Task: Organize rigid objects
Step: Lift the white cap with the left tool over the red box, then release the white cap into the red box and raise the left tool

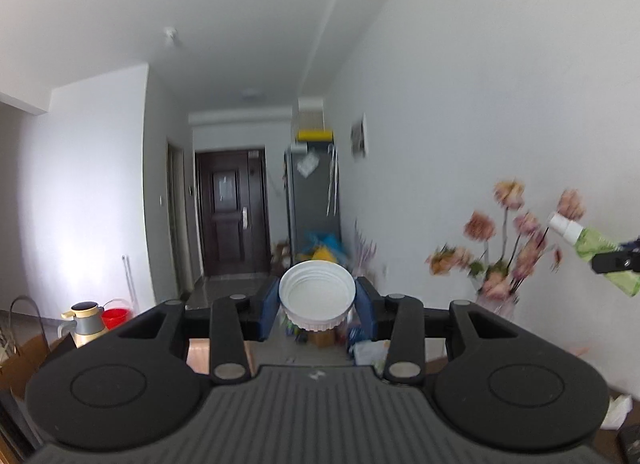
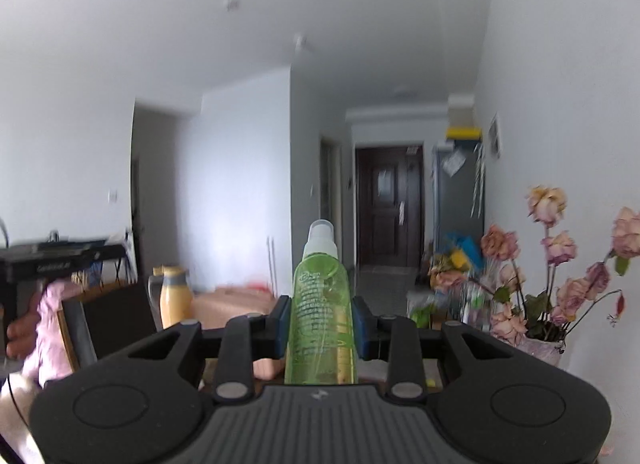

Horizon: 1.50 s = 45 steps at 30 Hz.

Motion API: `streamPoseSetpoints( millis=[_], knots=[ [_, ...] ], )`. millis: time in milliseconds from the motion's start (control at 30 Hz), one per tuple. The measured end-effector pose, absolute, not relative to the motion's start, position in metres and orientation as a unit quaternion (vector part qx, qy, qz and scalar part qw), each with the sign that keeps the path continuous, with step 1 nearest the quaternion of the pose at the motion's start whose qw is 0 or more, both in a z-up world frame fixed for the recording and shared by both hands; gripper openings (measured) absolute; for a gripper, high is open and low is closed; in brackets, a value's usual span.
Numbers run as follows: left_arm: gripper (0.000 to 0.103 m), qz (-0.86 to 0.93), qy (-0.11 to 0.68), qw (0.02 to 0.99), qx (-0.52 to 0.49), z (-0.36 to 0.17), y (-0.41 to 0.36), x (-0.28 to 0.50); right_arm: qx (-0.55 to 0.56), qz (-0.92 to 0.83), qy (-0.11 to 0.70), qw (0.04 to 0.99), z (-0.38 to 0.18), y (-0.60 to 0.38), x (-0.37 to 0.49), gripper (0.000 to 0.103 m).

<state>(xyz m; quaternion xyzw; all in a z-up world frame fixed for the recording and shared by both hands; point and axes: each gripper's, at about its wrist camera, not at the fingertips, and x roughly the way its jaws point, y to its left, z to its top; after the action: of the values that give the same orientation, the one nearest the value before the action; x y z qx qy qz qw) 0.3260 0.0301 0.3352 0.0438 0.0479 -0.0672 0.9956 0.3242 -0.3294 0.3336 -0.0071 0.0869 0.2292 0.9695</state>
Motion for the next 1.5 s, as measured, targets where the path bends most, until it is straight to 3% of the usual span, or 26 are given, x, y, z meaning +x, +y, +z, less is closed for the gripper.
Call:
streamPoseSetpoints(
  millis=[333, 633, 933, 967, 1000, 1100, 1367, 1467, 1500],
  knots=[
    [0.041, -0.098, 0.212, 0.972, 0.037, 0.298, 0.028, 0.475, -0.057, 0.208, 0.216, 0.952, 0.308, -0.302, 0.461, 0.03],
    [0.041, -0.106, 0.34, 0.933, 0.045, 0.173, 0.013, 0.592, -0.069, 0.171, 0.342, 0.922, 0.19, -0.274, 0.571, 0.03],
    [0.041, -0.124, 0.433, 0.891, 0.048, 0.054, 0.006, 0.662, -0.117, 0.125, 0.448, 0.877, 0.054, -0.249, 0.642, 0.028],
    [0.041, -0.123, 0.435, 0.89, 0.055, 0.045, 0.004, 0.667, -0.126, 0.12, 0.456, 0.873, 0.041, -0.247, 0.647, 0.02],
    [0.041, -0.122, 0.438, 0.889, 0.059, 0.036, 0.004, 0.671, -0.135, 0.113, 0.459, 0.871, 0.029, -0.246, 0.651, 0.005],
    [0.041, -0.114, 0.452, 0.882, 0.065, 0.01, 0.003, 0.685, -0.155, 0.093, 0.464, 0.867, 0.008, -0.242, 0.665, 0.0],
    [0.043, -0.107, 0.471, 0.874, 0.059, -0.014, 0.006, 0.706, -0.142, 0.087, 0.465, 0.869, -0.001, -0.243, 0.683, 0.005],
    [0.048, -0.099, 0.469, 0.876, 0.052, -0.006, 0.009, 0.706, -0.13, 0.095, 0.472, 0.867, 0.003, -0.244, 0.684, 0.022],
    [0.049, -0.097, 0.467, 0.878, 0.05, -0.004, 0.01, 0.705, -0.123, 0.096, 0.472, 0.868, 0.006, -0.245, 0.683, 0.032]
  ],
)
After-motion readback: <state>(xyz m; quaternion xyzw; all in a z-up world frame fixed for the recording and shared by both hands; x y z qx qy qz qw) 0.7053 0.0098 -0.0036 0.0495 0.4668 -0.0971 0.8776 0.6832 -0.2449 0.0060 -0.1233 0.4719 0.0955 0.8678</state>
